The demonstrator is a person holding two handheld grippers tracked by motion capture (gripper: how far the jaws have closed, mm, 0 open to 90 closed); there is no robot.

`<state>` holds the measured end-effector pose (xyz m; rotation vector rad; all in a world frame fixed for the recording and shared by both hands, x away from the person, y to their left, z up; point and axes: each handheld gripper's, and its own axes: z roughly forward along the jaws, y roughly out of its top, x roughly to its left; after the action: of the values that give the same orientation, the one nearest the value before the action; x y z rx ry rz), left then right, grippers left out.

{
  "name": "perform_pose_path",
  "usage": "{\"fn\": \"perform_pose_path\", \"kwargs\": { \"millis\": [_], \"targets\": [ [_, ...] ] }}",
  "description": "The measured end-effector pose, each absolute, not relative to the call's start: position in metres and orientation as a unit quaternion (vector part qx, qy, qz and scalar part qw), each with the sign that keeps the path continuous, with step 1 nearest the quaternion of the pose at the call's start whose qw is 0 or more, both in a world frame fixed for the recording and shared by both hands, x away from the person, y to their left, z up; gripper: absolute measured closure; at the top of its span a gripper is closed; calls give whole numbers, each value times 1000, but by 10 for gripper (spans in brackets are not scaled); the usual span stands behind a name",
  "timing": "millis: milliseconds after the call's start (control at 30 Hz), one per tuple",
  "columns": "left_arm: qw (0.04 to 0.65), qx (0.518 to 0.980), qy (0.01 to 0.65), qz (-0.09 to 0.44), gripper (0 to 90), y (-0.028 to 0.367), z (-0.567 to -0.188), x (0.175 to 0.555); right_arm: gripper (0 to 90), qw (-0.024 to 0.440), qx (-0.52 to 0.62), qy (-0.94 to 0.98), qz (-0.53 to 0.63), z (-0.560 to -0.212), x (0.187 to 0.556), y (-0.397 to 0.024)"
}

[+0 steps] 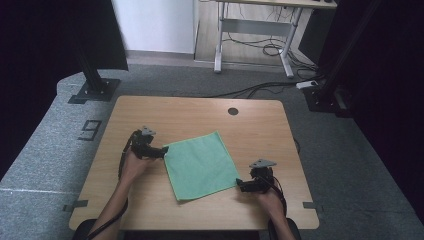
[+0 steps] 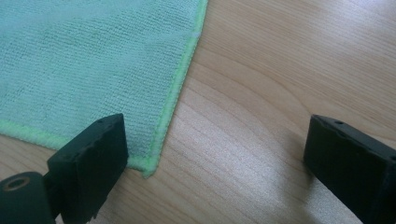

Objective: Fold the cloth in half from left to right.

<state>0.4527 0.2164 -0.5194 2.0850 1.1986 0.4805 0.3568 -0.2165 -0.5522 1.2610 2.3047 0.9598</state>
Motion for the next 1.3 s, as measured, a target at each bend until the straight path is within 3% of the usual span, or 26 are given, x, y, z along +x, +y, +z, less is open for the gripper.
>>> {"fn": "perform_pose_path", "kwargs": {
  "millis": [433, 1300],
  "targets": [
    [320, 794, 486, 177, 50, 217, -537, 477, 60, 173, 443, 812, 340, -553, 357, -217],
    [310, 790, 496, 186, 41, 223, -548, 479, 79, 167, 428, 819, 343, -547, 353, -212]
  ]
}}
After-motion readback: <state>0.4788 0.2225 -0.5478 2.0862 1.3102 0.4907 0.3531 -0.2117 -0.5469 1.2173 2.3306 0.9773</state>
